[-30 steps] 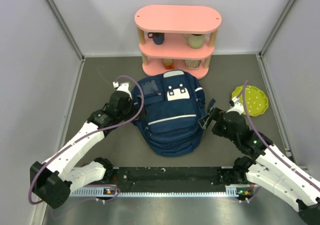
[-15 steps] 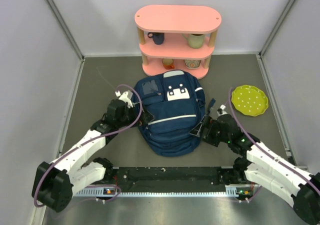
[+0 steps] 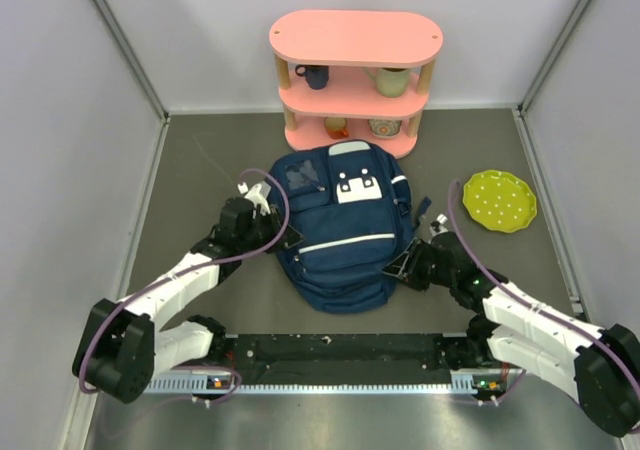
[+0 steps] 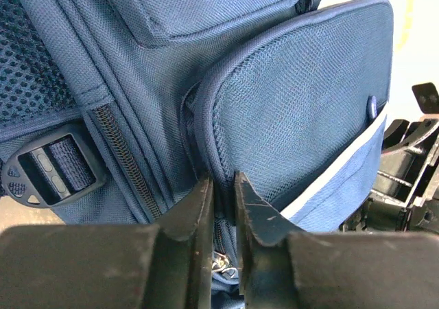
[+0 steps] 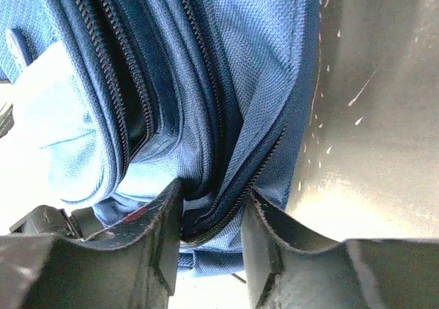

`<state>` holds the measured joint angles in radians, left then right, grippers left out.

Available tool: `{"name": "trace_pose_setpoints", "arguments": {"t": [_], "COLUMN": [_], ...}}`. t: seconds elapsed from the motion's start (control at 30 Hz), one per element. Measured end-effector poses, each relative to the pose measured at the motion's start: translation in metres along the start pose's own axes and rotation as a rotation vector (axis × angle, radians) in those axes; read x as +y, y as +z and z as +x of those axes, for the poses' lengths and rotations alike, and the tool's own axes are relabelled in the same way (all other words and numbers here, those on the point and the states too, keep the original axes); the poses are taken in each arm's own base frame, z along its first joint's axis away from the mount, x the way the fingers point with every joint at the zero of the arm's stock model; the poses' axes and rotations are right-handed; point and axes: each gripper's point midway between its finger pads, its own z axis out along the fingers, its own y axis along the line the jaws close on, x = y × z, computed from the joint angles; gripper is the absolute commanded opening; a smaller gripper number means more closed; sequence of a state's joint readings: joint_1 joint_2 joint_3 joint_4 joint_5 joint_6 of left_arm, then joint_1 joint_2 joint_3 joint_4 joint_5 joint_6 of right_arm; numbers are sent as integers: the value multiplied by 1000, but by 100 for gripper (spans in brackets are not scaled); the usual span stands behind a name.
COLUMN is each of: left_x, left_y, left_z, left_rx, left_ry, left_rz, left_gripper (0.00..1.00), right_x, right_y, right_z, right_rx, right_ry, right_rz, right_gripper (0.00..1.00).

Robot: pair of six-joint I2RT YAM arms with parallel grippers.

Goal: Pack the student bag
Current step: Zip the student bag at the center of the board.

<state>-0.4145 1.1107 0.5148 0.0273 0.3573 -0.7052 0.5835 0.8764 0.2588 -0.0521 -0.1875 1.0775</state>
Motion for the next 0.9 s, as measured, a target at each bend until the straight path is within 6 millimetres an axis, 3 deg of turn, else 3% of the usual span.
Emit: {"name": "trace_pose_setpoints", "arguments": {"t": [0.03, 0.13, 0.33, 0.57, 0.8, 0.9], "left_x": [1, 1, -2, 1, -4, -4], "left_y": [1, 0, -13, -38, -46, -43], "left_z": [1, 2, 8, 27, 35, 42], "left_rx": [4, 3, -40, -124, -191, -191], "left_ry": [-5, -13, -68, -200, -294, -312], "left_rz": [-1, 3, 27, 34, -7, -36], "left_gripper": [5, 0, 0, 0, 0, 0], "right_x": [0, -3, -10, 3, 21, 27], "right_y": [0, 0, -5, -5, 14, 30], "right_z": [0, -1, -8, -26, -67, -88], "right_rx": [0, -2, -10, -6, -18, -6], "right_ry": [1, -10, -83, -199, -267, -273], "right_rz": [-1, 4, 50, 97, 141, 152], "right_gripper": [21, 13, 8, 6, 6, 15]}}
